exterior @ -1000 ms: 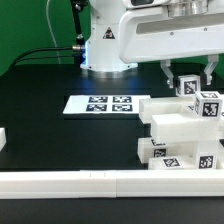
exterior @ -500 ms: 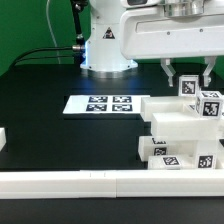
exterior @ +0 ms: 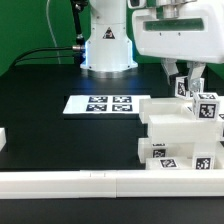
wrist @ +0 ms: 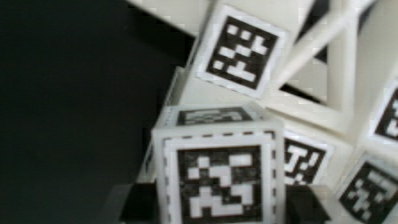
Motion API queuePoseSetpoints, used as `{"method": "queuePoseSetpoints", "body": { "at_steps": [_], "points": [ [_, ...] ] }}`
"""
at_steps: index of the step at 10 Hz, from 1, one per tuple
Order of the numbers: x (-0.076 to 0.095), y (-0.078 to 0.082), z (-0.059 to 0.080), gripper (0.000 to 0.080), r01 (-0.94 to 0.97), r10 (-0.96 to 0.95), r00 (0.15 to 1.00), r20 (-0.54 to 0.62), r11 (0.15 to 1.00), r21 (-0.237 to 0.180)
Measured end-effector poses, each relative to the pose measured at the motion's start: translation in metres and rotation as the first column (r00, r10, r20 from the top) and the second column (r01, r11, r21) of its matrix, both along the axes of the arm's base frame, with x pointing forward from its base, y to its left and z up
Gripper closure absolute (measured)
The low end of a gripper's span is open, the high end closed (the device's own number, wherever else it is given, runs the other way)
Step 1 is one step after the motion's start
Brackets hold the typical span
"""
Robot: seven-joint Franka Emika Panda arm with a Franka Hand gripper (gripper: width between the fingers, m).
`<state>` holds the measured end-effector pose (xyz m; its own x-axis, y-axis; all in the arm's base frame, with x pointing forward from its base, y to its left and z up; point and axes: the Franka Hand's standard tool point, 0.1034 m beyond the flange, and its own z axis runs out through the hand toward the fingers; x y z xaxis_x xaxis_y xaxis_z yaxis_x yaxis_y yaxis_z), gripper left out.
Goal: Assemble chair
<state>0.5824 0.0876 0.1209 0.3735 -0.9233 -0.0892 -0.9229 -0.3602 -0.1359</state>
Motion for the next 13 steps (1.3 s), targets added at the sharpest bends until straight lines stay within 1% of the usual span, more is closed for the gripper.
{"method": "queuePoseSetpoints", "body": {
  "at_steps": [1, 4, 5, 6, 7, 8, 9, 10, 11, 13],
  "points": [
    [0.0, 0.0, 0.0, 0.0515, 0.099, -0.098, 0.995, -0.013, 0.995, 0.012],
    [0.0, 0.0, 0.0, 0.0515, 0.11, -0.11, 0.994, -0.015, 0.994, 0.012],
    [0.0, 0.0, 0.0, 0.0348, 0.06, -0.06, 0.998, -0.011, 0.998, 0.008],
    [0.001, 0.003, 0.002, 0.0188, -0.078, 0.078, 0.997, -0.011, 0.997, 0.002],
    [0.003, 0.008, 0.003, 0.0188, -0.217, 0.217, 0.976, -0.006, 0.976, -0.008],
    [0.004, 0.01, 0.002, 0.0161, -0.372, 0.372, 0.928, 0.013, 0.928, -0.023],
    [0.001, 0.014, 0.001, 0.0153, -0.514, 0.514, 0.857, 0.02, 0.857, -0.03],
    [0.001, 0.015, 0.002, 0.0153, -0.542, 0.543, 0.839, 0.033, 0.839, -0.042],
    [0.001, 0.014, 0.001, 0.015, -0.6, 0.602, 0.798, 0.038, 0.799, -0.052],
    [0.001, 0.012, 0.001, 0.015, -0.718, 0.722, 0.691, 0.043, 0.692, -0.076]
  ]
}}
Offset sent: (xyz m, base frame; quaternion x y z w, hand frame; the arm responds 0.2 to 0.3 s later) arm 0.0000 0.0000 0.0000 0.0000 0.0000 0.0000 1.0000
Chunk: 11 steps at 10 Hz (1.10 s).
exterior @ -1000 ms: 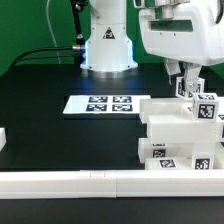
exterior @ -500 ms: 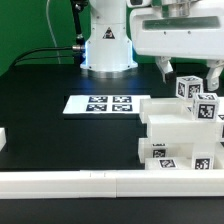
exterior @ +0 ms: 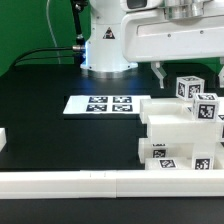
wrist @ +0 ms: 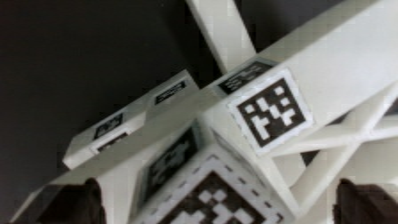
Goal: Assemble chair
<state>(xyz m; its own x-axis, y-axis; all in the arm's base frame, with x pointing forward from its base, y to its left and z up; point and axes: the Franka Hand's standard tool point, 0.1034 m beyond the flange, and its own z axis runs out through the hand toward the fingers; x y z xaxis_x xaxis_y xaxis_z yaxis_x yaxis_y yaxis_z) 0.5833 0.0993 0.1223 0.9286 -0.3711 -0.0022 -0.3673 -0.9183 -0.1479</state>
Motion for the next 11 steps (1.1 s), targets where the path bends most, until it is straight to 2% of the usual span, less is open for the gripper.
{"method": "queuePoseSetpoints", "body": {
  "at_steps": [1, 2, 3, 4, 5, 6, 7, 8, 11],
  "points": [
    [-0.0005, -0.0026, 0.0014, 0.015, -0.199, 0.2, 0.98, 0.009, 0.979, -0.046],
    [0.0006, -0.0042, 0.0009, 0.015, -0.493, 0.496, 0.868, 0.007, 0.863, -0.113],
    [0.0007, -0.004, -0.0013, 0.015, -0.566, 0.57, 0.821, 0.004, 0.816, -0.118],
    [0.0008, -0.0042, -0.0017, 0.015, -0.539, 0.543, 0.84, 0.003, 0.834, -0.116],
    [0.0007, -0.0042, -0.0018, 0.0252, -0.527, 0.53, 0.848, 0.003, 0.842, -0.114],
    [0.0006, -0.0042, -0.0019, 0.039, -0.466, 0.469, 0.883, 0.001, 0.878, -0.11],
    [0.0006, -0.004, -0.0019, 0.039, -0.394, 0.397, 0.918, -0.001, 0.913, -0.106],
    [0.0007, -0.0041, -0.0019, 0.0518, -0.34, 0.341, 0.94, -0.003, 0.935, -0.103],
    [0.0006, -0.0039, -0.002, 0.0518, -0.14, 0.14, 0.99, -0.012, 0.986, -0.093]
  ]
}}
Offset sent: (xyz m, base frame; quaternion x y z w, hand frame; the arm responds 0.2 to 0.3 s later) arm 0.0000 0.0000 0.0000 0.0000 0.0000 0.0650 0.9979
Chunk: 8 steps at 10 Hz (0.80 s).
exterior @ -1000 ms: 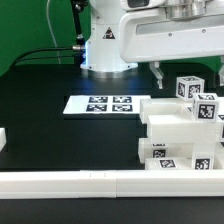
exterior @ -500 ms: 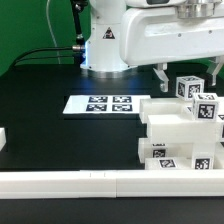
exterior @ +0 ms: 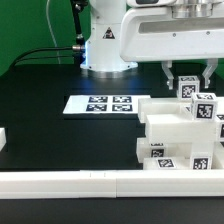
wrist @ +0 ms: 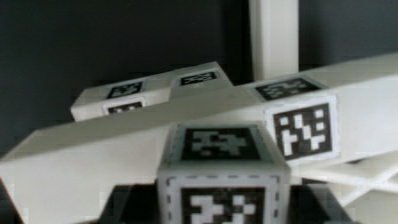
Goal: Assemble chair
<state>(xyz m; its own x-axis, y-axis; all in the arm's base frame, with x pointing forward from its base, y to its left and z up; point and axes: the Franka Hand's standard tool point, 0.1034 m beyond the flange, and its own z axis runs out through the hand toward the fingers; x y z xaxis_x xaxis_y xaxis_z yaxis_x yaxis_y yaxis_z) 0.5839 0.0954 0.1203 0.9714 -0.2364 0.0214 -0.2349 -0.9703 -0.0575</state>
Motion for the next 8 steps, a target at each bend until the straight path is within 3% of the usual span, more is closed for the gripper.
{"method": "queuePoseSetpoints", "body": {
  "at_steps": [3, 7, 8],
  "points": [
    [0.0006, 0.0005, -0.0005, 0.0518, 0.283, -0.283, 0.959, 0.001, 0.959, 0.01],
    [0.0004, 0.0063, -0.0006, 0.0517, 0.687, -0.687, 0.726, -0.017, 0.725, 0.042],
    [0.0007, 0.0085, -0.0005, 0.0517, 0.777, -0.777, 0.629, -0.035, 0.627, 0.055]
  ]
}}
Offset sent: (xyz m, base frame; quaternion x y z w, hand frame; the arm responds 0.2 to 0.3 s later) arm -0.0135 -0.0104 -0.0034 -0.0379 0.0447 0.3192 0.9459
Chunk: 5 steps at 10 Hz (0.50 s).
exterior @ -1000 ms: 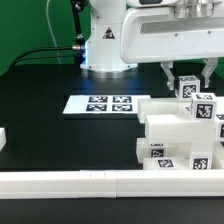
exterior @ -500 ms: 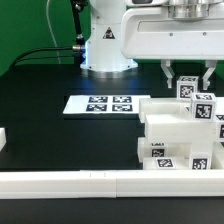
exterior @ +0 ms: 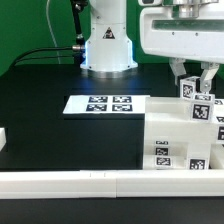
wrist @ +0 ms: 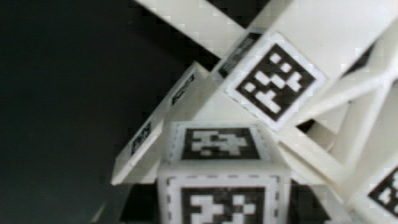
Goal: Assemble chair
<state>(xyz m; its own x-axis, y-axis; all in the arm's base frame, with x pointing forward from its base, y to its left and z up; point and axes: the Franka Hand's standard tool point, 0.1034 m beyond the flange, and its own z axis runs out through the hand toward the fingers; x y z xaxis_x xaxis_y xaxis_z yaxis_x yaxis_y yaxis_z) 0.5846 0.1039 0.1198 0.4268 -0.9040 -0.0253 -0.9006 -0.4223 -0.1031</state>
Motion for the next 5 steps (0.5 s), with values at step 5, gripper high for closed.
{"method": "queuePoseSetpoints", "body": {
  "at_steps": [5],
  "points": [
    [-0.0005, 0.0014, 0.0016, 0.0325, -0.12, 0.12, 0.993, -0.013, 0.993, 0.003]
  ]
}}
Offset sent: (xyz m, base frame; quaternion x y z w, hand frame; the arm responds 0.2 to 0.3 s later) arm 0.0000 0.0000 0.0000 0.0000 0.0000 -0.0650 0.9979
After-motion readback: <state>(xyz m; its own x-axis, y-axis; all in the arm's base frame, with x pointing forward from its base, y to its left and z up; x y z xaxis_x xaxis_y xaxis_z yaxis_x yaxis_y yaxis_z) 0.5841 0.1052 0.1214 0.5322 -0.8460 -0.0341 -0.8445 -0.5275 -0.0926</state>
